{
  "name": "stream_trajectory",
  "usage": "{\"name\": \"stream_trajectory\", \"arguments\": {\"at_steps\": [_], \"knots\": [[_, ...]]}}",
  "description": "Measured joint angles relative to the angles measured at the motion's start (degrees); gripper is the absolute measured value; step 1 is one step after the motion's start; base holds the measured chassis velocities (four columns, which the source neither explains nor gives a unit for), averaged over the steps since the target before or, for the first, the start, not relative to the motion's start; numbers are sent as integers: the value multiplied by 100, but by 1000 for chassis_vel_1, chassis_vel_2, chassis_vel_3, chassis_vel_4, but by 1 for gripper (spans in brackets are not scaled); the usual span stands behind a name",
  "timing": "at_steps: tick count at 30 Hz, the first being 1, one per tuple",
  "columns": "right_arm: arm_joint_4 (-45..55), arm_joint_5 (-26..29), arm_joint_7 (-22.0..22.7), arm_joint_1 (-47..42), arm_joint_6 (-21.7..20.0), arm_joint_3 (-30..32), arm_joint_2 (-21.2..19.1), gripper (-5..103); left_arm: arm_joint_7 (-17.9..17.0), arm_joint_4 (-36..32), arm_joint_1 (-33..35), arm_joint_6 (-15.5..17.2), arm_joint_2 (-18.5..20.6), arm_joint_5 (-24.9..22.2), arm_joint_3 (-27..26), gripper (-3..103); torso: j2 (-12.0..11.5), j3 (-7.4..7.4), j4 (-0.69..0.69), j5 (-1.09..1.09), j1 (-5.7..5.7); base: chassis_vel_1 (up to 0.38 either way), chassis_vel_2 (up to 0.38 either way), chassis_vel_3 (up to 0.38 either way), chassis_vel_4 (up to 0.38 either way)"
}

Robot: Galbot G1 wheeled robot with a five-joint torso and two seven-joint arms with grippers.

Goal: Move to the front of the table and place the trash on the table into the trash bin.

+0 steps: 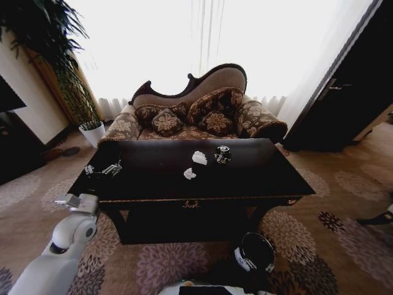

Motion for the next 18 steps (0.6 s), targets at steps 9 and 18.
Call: {"name": "stream_trajectory", "arguments": {"at_steps": [9,18], "knots": [[1712,567,6,-926,9,332,31,100,70,-104,191,1,-149,31,-170,100,0,0,1,2,0,0,0,0,0],[2781,969,-86,-1167,-344,839,-283,100,110,-138,224,-10,-161,36,-203,100,0,0,0,3,0,0,0,0,0]]}}
